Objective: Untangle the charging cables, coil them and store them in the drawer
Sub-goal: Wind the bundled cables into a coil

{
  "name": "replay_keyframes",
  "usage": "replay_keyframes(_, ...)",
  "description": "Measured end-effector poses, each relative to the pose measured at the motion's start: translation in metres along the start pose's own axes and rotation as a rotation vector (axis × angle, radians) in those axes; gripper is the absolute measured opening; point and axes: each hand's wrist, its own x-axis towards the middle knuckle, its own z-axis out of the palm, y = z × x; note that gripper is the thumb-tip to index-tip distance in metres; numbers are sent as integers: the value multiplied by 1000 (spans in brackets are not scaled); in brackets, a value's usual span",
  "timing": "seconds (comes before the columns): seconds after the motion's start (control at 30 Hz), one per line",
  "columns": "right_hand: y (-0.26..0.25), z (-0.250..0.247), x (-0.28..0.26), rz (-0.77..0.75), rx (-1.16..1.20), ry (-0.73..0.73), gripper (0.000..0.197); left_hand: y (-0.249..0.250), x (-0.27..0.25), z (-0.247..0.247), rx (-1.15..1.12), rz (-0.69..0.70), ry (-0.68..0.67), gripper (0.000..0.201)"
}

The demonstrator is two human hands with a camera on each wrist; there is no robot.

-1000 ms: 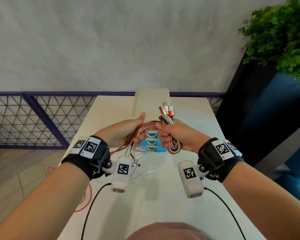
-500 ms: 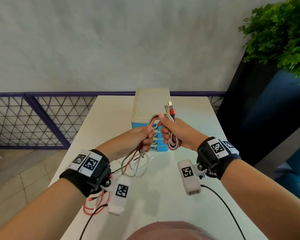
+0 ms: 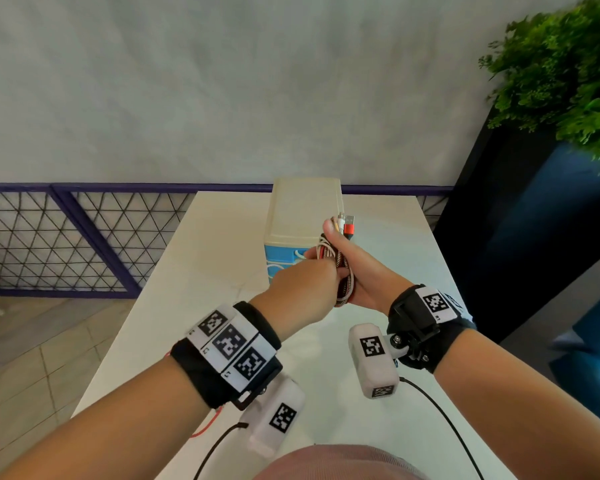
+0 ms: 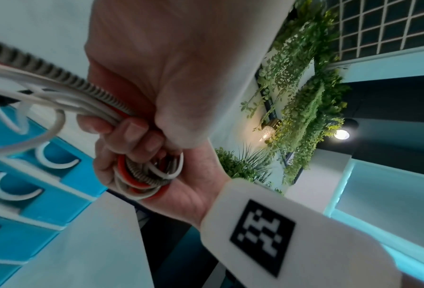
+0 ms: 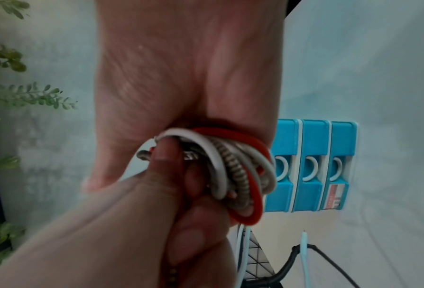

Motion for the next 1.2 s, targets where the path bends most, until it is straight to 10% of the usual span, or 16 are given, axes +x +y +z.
replay_keyframes(0.27,3,1,9,-108,-177,86,40,-4,-4,-11,-191,39,-28,32)
replay_keyframes(0.77,3,9,21,-277,113,177,31,-36,-17,-15,-947,62,-598,26)
replay_keyframes(1.2,1,4,26,-306,722,285,37,-45,-14,22,-794,188,-266,21)
